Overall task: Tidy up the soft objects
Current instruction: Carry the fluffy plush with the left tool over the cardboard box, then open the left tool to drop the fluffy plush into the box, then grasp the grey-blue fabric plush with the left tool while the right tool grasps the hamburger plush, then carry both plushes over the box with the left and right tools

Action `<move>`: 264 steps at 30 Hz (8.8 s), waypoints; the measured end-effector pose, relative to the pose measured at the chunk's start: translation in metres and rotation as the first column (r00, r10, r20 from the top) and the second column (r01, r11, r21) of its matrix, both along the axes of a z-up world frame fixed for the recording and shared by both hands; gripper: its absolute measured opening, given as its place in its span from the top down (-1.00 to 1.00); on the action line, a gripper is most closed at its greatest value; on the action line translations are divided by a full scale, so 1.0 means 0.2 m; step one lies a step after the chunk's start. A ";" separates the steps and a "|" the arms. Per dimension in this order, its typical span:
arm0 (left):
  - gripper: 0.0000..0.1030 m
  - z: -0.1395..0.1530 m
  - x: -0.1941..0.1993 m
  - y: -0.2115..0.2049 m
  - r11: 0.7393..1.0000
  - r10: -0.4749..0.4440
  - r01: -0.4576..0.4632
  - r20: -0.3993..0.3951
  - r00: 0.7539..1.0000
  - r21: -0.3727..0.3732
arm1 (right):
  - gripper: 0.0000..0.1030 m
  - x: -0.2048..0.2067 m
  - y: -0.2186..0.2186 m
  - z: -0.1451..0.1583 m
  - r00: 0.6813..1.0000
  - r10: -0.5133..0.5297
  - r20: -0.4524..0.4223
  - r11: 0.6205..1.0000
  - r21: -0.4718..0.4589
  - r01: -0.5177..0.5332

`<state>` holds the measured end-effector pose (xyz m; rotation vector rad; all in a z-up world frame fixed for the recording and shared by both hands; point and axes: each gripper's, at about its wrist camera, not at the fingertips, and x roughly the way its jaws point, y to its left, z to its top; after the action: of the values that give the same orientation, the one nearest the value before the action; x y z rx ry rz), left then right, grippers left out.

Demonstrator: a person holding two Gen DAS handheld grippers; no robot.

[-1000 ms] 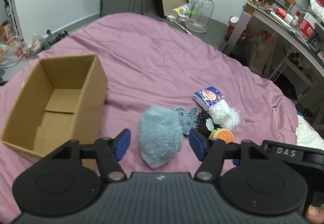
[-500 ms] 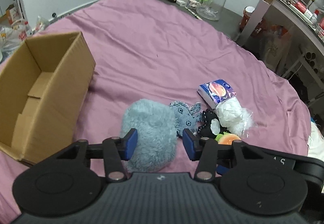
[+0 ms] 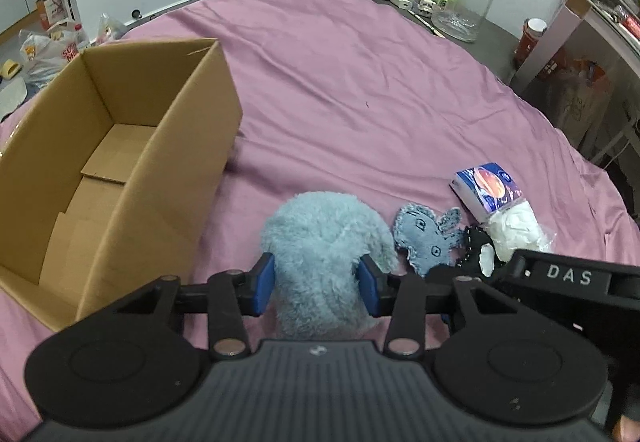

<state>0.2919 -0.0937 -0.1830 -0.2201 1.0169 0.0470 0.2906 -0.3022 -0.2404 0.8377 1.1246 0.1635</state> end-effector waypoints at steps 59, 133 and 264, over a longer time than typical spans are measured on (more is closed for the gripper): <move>0.39 0.50 -0.04 0.67 0.986 -0.074 0.105 0.232 0.970 -0.127 | 0.75 -0.05 0.74 0.49 0.887 0.175 0.427 0.984 -0.107 -0.143; -1.00 0.68 -0.09 0.67 1.000 -0.017 0.018 0.149 0.989 -0.009 | -0.91 -0.32 0.51 0.73 0.918 0.129 0.375 0.930 -0.368 0.020; 0.66 0.53 -0.31 0.47 0.981 0.049 -0.021 0.141 0.989 -0.192 | -0.01 -0.39 0.11 0.54 0.956 -0.086 0.281 0.966 -0.211 0.149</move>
<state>0.2297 0.0003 -0.0780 -0.4100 0.8722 -0.0341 0.2131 -0.2802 -0.1317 0.6504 0.8160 0.0434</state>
